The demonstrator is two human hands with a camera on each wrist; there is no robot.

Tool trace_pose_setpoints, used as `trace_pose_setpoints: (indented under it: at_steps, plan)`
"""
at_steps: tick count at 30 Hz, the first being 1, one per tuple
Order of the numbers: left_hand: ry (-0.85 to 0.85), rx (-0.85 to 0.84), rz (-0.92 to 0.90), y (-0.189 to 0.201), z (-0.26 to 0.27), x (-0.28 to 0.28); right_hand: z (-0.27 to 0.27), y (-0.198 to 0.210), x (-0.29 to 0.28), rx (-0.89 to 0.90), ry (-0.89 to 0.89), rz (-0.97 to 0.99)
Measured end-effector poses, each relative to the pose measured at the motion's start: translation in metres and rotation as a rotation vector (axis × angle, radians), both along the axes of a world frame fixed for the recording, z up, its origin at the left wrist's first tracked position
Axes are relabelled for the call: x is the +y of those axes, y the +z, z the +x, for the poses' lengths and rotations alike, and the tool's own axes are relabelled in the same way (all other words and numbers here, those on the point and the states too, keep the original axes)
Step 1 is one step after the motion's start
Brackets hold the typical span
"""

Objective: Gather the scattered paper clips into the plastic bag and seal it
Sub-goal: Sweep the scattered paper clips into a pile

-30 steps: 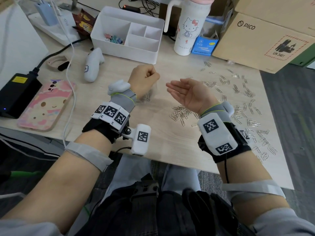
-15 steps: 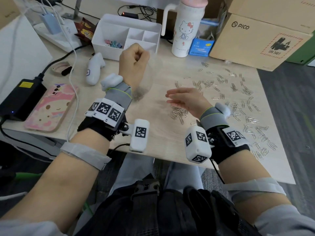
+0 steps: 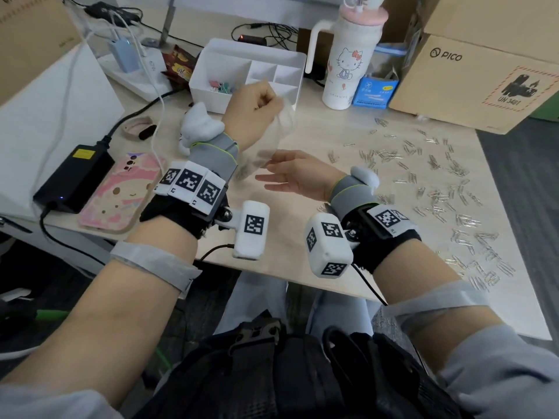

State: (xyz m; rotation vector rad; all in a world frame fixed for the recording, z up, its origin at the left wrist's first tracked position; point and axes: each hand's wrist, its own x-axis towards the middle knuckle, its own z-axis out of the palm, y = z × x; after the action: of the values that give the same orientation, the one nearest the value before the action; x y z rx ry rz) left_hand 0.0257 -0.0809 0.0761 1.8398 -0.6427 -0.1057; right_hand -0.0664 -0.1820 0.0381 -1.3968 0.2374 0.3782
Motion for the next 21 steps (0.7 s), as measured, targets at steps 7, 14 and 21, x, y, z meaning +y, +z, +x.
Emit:
trace_pose_setpoints:
  at_steps: [7, 14, 21]
  plan:
    - [-0.052, 0.069, 0.21, -0.034, -0.027, -0.029, -0.041, -0.023, -0.04, -0.034, -0.317, -0.141]
    - [-0.254, 0.09, 0.219, -0.031, -0.071, -0.058, -0.094, -0.03, -0.087, -0.116, -0.643, -0.294]
    - [-0.384, -0.041, 0.478, -0.044, -0.1, -0.072, -0.146, -0.044, -0.12, -0.111, -1.011, -0.629]
